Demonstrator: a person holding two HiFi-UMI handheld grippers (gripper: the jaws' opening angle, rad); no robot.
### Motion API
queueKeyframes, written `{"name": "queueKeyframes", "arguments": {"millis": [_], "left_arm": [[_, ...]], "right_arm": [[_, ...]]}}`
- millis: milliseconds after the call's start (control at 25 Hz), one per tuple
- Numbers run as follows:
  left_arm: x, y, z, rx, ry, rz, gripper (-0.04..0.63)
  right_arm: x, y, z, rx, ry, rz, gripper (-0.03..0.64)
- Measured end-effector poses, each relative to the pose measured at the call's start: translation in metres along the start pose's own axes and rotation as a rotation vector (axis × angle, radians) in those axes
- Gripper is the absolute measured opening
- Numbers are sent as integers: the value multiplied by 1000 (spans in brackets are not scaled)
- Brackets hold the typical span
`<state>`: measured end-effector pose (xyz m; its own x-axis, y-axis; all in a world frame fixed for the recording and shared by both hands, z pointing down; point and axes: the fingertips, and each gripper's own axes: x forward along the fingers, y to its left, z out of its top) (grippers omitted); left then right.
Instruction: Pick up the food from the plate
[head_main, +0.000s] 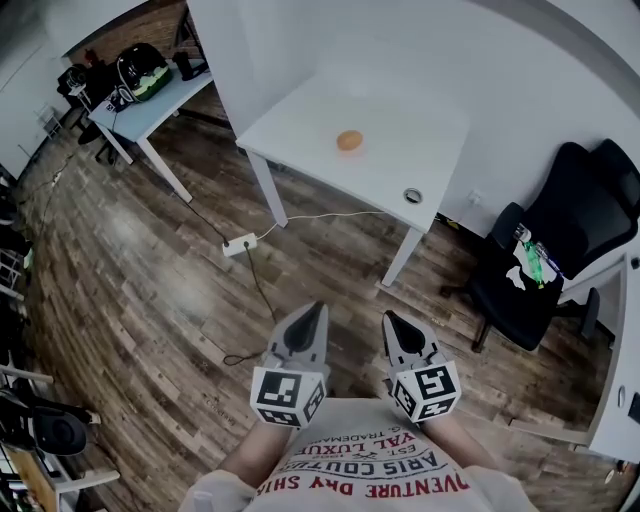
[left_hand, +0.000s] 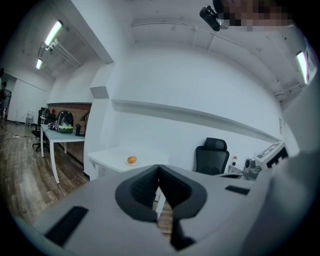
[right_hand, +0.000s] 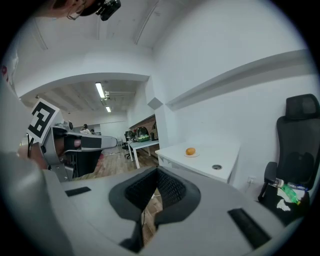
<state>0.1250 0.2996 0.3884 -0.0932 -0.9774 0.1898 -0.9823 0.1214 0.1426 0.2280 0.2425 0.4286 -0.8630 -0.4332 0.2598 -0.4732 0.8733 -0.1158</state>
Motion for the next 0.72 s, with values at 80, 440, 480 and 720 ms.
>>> {"name": "queueKeyframes", "arguments": {"millis": [80, 440, 480, 720], "left_arm": [[1, 27, 5, -1, 2, -12, 8], [2, 138, 13, -4, 31, -48, 8], [4, 147, 13, -6, 36, -49, 8], [27, 184, 4, -58, 58, -42, 8]], "right_arm": [[21, 12, 5, 6, 1, -16, 11], [102, 55, 19, 42, 1, -94, 11], [110, 57, 20, 42, 3, -101, 11], [142, 46, 23, 36, 39, -134, 11]]}}
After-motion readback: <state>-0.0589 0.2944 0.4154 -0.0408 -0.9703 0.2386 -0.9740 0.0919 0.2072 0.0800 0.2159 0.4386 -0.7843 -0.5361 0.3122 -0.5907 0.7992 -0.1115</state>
